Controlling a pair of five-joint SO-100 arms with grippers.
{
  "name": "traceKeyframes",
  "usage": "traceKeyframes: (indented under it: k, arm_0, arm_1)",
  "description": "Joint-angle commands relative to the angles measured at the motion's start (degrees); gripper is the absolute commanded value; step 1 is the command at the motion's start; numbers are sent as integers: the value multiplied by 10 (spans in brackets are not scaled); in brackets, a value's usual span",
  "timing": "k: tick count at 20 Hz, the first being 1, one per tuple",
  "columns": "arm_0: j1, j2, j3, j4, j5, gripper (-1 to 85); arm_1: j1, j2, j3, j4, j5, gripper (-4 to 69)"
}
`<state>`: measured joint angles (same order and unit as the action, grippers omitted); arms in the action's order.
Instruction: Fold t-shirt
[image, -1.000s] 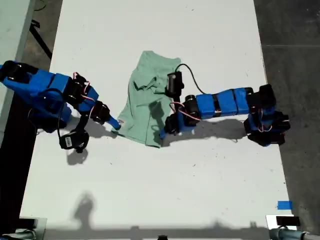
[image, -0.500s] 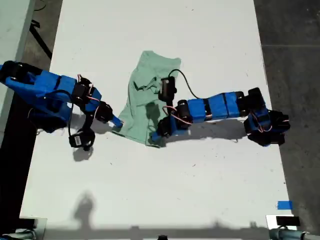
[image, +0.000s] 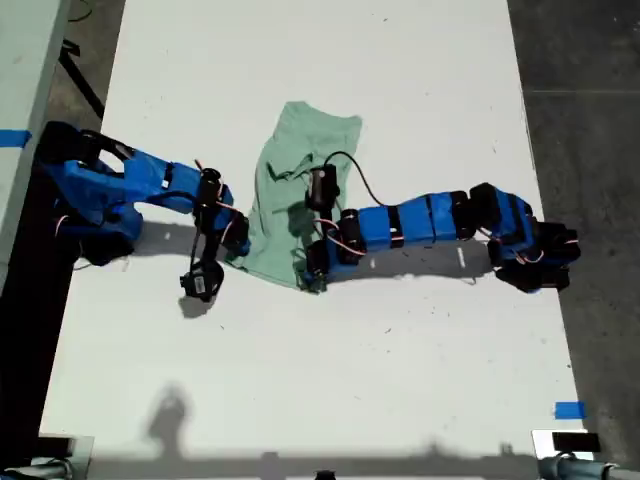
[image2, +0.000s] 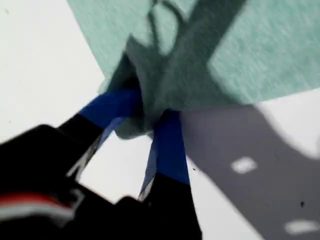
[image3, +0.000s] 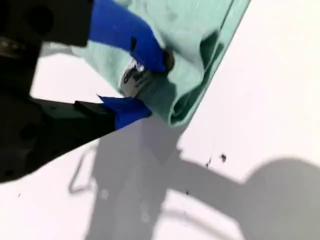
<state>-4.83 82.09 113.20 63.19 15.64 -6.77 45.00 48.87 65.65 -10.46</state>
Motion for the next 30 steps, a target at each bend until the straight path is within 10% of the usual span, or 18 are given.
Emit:
traceKeyframes:
  k: [1, 17, 30]
  arm_0:
    - [-6, -18, -25, 33, 6, 0]
    - [287, -166, -545, 294, -153, 0]
    - [-13, -82, -585, 425, 125, 0]
  arm_1:
    - [10, -1, -6, 11, 4, -10]
    - [-173, 149, -16, 77, 49, -10]
    - [116, 240, -13, 191, -156, -11]
